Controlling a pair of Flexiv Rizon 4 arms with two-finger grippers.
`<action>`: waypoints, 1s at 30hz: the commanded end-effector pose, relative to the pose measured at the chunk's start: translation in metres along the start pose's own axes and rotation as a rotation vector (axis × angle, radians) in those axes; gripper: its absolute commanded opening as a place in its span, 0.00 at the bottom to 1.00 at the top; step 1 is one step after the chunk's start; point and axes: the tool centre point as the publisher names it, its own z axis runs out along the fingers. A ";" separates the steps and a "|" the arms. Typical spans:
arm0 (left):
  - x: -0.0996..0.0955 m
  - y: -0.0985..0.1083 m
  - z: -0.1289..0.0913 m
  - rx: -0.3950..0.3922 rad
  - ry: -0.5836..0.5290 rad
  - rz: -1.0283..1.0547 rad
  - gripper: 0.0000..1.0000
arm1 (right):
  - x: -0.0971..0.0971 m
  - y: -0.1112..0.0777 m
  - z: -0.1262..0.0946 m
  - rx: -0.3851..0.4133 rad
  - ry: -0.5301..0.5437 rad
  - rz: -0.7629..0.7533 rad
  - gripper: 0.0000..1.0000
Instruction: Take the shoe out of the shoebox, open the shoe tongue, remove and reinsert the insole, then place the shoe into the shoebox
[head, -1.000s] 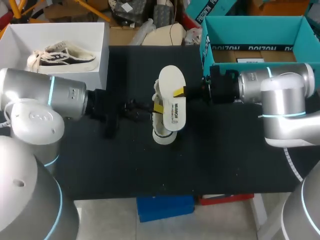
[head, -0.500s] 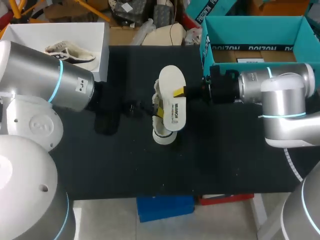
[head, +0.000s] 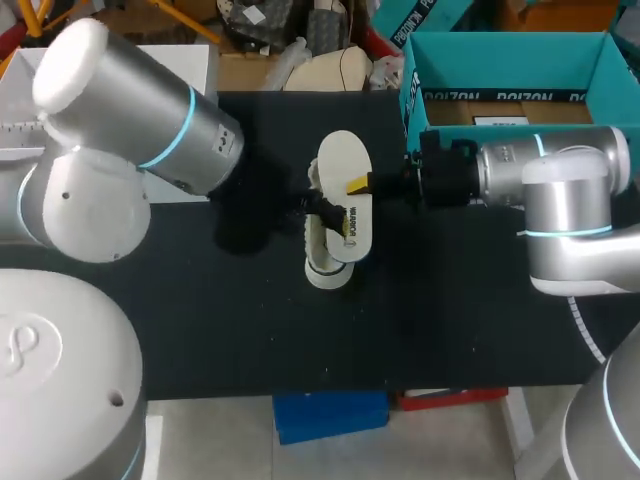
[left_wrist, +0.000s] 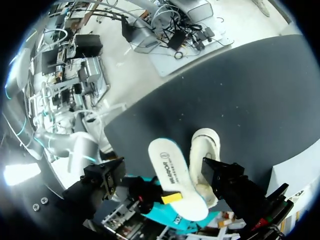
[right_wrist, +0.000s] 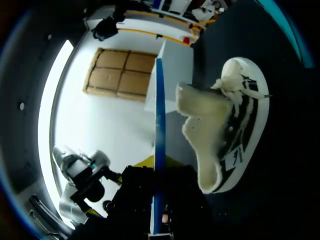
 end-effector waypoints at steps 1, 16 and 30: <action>-0.008 0.012 0.007 0.293 0.958 -0.176 1.00 | 0.000 0.000 0.001 0.000 -0.002 0.001 0.00; -0.014 0.015 -0.012 0.272 0.979 -0.205 1.00 | 0.000 0.000 0.001 0.000 -0.002 0.001 0.00; -0.002 0.016 -0.010 0.190 0.801 -0.255 1.00 | 0.000 0.000 0.001 0.000 -0.002 0.001 0.00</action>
